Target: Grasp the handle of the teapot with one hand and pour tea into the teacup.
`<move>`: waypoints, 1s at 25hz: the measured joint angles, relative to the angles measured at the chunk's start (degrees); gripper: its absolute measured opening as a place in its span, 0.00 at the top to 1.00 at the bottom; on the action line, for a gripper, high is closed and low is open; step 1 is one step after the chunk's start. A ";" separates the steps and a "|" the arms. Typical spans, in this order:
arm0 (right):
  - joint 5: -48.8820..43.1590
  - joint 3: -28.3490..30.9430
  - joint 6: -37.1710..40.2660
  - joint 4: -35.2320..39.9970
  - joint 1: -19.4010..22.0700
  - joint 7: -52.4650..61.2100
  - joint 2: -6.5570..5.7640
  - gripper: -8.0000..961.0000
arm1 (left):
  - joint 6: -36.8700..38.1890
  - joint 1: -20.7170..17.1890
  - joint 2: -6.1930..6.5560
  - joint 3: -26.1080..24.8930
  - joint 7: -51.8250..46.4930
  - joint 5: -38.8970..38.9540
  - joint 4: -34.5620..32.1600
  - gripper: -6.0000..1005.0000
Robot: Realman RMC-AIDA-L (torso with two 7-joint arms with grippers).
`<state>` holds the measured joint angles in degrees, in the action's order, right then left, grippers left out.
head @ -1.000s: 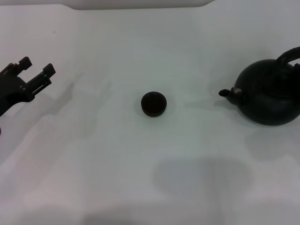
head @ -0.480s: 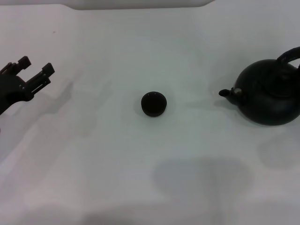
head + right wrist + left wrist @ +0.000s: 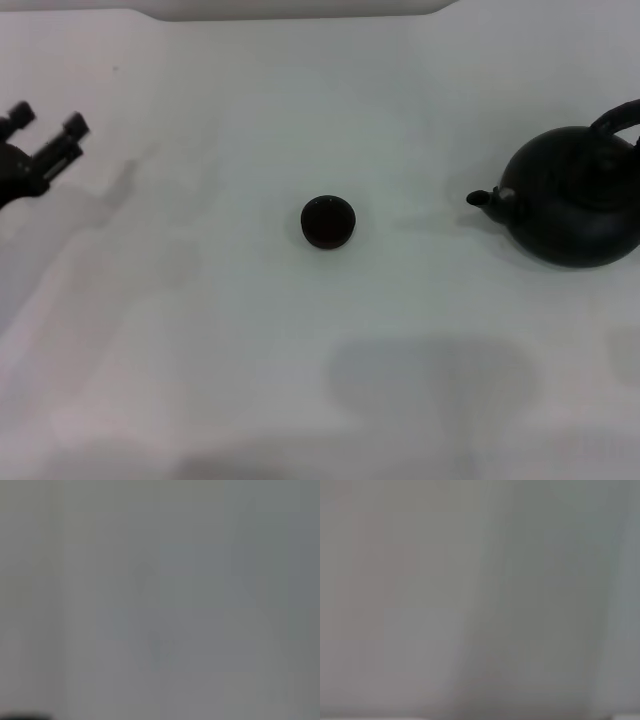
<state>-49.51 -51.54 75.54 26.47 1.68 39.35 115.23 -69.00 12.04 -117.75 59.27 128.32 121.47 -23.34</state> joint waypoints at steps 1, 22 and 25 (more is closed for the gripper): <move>0.03 2.59 1.73 -1.96 -0.98 -0.15 0.00 0.09 | -0.10 0.00 -0.30 -1.28 0.58 0.01 -0.02 0.21; 0.22 13.96 1.70 -13.94 -12.90 -10.09 0.08 0.09 | 0.35 3.56 -1.08 -7.58 9.23 6.93 4.22 0.21; 0.22 14.24 1.63 -14.60 -13.83 -11.43 0.08 0.09 | 0.42 3.83 -1.13 -7.76 9.81 6.97 4.29 0.21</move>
<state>-49.29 -37.31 77.17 11.87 -12.16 27.92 115.31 -68.59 15.87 -118.88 51.51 138.13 128.44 -19.05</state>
